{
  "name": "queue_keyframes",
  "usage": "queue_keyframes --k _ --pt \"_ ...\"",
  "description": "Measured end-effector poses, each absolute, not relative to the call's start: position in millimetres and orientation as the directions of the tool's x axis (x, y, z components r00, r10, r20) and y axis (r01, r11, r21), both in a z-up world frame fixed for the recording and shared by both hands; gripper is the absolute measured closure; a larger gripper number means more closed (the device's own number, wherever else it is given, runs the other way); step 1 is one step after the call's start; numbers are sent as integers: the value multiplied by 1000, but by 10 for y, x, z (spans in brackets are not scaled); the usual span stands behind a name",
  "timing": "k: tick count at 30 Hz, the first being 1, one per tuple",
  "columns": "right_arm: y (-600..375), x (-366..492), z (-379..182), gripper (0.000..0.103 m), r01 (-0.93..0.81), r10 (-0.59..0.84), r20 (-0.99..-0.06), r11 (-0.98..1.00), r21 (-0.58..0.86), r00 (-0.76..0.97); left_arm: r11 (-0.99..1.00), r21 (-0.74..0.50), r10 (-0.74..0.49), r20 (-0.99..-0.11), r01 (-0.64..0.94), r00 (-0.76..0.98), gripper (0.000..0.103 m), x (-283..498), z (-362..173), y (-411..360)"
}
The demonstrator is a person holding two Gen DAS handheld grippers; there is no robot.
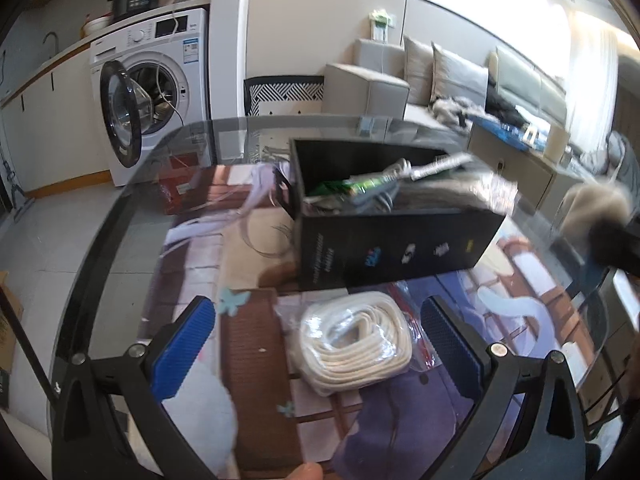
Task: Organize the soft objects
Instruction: 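Grasp the white plush toy with the right gripper and lift it, then grasp the bagged white rope with the left gripper while the right gripper holds the plush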
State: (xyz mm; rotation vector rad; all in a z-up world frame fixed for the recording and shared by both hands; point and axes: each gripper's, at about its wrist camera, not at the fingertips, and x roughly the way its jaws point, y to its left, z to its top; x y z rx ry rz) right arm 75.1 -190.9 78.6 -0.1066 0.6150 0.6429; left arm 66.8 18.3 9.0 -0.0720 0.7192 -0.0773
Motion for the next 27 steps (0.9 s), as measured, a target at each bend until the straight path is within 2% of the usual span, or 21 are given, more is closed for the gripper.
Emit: queue_keyframes --k 14,27 --pt "-2020 788 815 14 -565 512 -572 819 100 641 995 -62 -95 -761 74 642 0 918 -183 -110" --pt "-1980 815 758 14 -573 507 -587 815 89 631 996 -29 -74 -787 84 613 0 981 -226 -229"
